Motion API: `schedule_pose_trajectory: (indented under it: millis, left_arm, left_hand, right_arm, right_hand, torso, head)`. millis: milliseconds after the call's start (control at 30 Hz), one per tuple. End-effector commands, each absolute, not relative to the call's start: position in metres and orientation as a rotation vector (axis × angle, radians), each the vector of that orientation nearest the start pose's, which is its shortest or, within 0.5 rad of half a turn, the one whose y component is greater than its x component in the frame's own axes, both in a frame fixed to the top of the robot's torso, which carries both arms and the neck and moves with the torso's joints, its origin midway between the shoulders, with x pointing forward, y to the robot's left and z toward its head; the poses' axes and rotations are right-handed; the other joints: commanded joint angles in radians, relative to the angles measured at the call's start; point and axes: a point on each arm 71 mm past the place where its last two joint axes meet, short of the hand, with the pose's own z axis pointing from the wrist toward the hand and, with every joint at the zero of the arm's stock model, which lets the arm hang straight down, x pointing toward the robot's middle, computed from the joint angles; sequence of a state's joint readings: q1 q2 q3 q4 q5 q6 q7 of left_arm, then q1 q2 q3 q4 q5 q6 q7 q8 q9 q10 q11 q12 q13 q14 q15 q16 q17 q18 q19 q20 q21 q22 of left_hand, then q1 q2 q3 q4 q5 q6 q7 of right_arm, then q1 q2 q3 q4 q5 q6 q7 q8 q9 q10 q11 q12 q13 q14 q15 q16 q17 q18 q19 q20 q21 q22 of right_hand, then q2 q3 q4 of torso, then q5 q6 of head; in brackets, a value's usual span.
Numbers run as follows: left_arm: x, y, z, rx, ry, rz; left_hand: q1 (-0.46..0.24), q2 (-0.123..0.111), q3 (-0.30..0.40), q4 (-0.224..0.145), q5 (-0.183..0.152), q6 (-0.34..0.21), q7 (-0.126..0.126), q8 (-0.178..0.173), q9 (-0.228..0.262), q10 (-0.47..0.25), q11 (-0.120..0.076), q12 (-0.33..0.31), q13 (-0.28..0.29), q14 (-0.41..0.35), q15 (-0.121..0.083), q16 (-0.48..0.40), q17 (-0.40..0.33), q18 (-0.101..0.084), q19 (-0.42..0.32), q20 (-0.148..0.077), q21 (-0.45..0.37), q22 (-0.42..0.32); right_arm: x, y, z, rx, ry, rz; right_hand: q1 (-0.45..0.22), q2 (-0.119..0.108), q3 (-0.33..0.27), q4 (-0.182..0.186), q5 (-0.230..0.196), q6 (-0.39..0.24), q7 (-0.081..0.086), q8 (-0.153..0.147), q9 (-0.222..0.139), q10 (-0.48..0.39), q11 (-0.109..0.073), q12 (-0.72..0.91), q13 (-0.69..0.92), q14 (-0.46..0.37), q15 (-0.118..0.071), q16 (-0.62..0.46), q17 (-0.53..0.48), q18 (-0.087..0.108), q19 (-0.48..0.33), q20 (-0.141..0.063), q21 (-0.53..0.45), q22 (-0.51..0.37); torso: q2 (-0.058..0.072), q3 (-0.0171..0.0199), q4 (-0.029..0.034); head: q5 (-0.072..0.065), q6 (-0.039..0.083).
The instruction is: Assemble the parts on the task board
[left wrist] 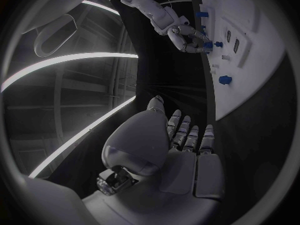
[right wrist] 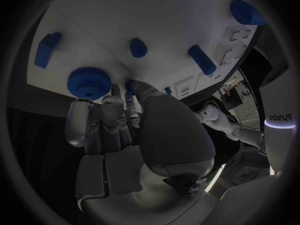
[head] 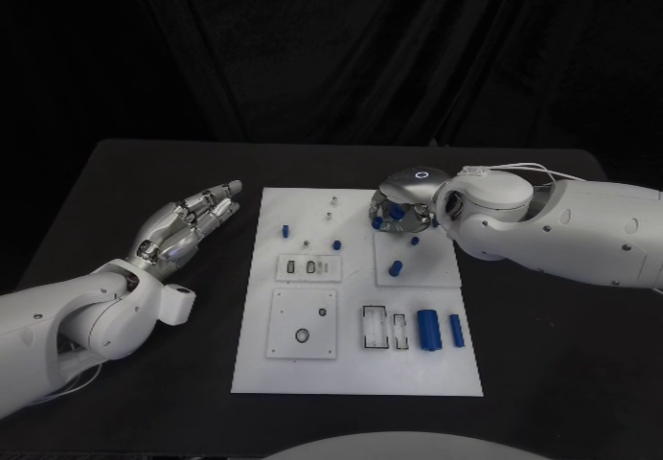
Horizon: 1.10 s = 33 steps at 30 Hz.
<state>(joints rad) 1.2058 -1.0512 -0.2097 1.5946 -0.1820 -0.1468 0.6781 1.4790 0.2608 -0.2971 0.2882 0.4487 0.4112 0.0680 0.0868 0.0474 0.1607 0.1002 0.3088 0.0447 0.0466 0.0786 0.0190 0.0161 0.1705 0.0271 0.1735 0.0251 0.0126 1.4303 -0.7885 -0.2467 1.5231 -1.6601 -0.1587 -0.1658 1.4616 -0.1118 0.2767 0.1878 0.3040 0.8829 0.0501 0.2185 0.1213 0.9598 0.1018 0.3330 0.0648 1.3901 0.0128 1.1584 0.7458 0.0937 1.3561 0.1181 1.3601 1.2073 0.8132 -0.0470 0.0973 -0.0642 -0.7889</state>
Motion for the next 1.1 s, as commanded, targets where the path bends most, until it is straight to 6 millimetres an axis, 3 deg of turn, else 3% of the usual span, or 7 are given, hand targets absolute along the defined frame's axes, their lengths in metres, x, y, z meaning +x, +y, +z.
schedule_pose_trajectory:
  millis: [33,233,300,400,533,733,1100]
  left_arm:
    - [0.436,0.279,-0.193,-0.703,1.245,-1.742]
    - [0.437,0.279,-0.193,-0.706,1.251,-1.742]
    - [0.437,0.279,-0.194,-0.707,1.252,-1.742]
    - [0.437,0.28,-0.194,-0.708,1.253,-1.741]
    - [0.437,0.281,-0.193,-0.708,1.252,-1.739]
    - [0.436,0.284,-0.193,-0.71,1.251,-1.732]
    - [0.437,0.282,-0.194,-0.71,1.255,-1.736]
  left_hand:
    - [0.011,0.001,0.005,0.0,0.006,-0.002,-0.002,0.003,0.0,-0.002,0.006,-0.003,-0.001,0.001,0.008,-0.003,-0.002,-0.007,-0.004,0.004,-0.005,-0.001]
    - [0.015,0.001,0.008,0.0,0.012,0.0,0.0,0.003,0.0,-0.003,0.008,-0.003,-0.001,0.001,0.01,-0.003,-0.001,-0.007,-0.003,0.007,-0.004,-0.001]
    - [0.016,0.001,0.008,0.0,0.013,0.001,0.001,0.004,0.0,-0.004,0.009,-0.003,-0.001,0.001,0.011,-0.003,-0.001,-0.007,-0.003,0.008,-0.004,-0.001]
    - [0.018,0.001,0.009,-0.001,0.015,0.003,0.002,0.004,0.001,-0.004,0.009,-0.003,-0.001,0.001,0.012,-0.003,-0.001,-0.007,-0.003,0.009,-0.003,0.0]
    - [0.02,0.001,0.011,-0.001,0.018,0.005,0.003,0.005,0.001,-0.005,0.009,-0.004,-0.001,0.001,0.012,-0.003,-0.001,-0.007,-0.003,0.01,-0.003,0.0]
    - [0.021,0.001,0.011,-0.001,0.019,0.006,0.003,0.005,0.001,-0.005,0.009,-0.004,-0.001,0.0,0.012,-0.003,-0.002,-0.006,-0.002,0.011,-0.003,0.0]
    - [0.023,0.001,0.012,-0.001,0.021,0.005,0.003,0.005,0.001,-0.007,0.009,-0.005,-0.002,-0.001,0.011,-0.004,-0.002,-0.006,-0.003,0.011,-0.003,0.0]
  right_arm:
    - [0.494,-0.173,-0.157,-0.567,1.634,0.46]
    - [0.494,-0.169,-0.16,-0.573,1.615,0.486]
    - [0.494,-0.169,-0.159,-0.573,1.6,0.497]
    - [0.493,-0.168,-0.157,-0.567,1.565,0.518]
    - [0.491,-0.169,-0.152,-0.555,1.526,0.535]
    - [0.493,-0.163,-0.137,-0.551,1.484,0.535]
    - [0.51,-0.142,-0.128,-0.58,1.476,0.51]
  right_hand:
    - [0.001,0.01,0.015,0.004,-0.009,0.027,0.0,-0.001,0.007,0.032,-0.007,-0.005,0.001,-0.004,-0.001,0.002,0.002,-0.011,-0.002,0.003,0.002,0.002]
    - [0.02,0.018,0.044,-0.006,-0.019,0.084,0.013,0.013,0.025,0.109,-0.029,-0.022,0.001,0.005,-0.018,0.011,0.022,-0.014,0.008,-0.012,0.01,0.02]
    - [0.029,0.023,0.052,-0.015,-0.018,0.119,0.031,0.028,0.04,0.154,-0.042,-0.028,0.003,0.012,-0.029,0.016,0.034,-0.015,0.014,-0.022,0.014,0.03]
    - [0.041,0.027,0.057,-0.029,-0.01,0.152,0.043,0.044,0.057,0.192,-0.054,-0.036,0.003,0.022,-0.04,0.022,0.05,-0.018,0.021,-0.032,0.02,0.042]
    - [0.042,0.027,0.055,-0.037,-0.001,0.177,0.053,0.058,0.075,0.211,-0.057,-0.053,0.001,0.026,-0.043,0.022,0.055,-0.019,0.025,-0.037,0.023,0.048]
    - [0.033,0.024,0.045,-0.041,0.0,0.196,0.046,0.077,0.105,0.238,-0.061,-0.076,0.001,0.037,-0.047,0.031,0.077,-0.023,0.036,-0.041,0.031,0.067]
    - [0.029,0.024,0.044,-0.042,0.005,0.191,0.044,0.078,0.116,0.242,-0.061,-0.091,0.0,0.045,-0.048,0.041,0.098,-0.026,0.044,-0.042,0.039,0.08]
  torso:
    - [0.0,-0.0002,-0.0015]
    - [0.001,-0.002,0.0007]
    - [0.001,-0.0015,-0.0006]
    - [0.002,-0.0008,-0.0018]
    - [0.001,-0.001,-0.002]
    - [0.002,-0.0004,-0.0008]
    - [0.003,-0.0017,-0.0002]
  head:
    - [0.001,-0.001]
    - [0.0,0.002]
    - [0.002,0.004]
    - [0.005,0.005]
    - [0.008,0.008]
    - [0.008,0.01]
    - [0.01,0.011]
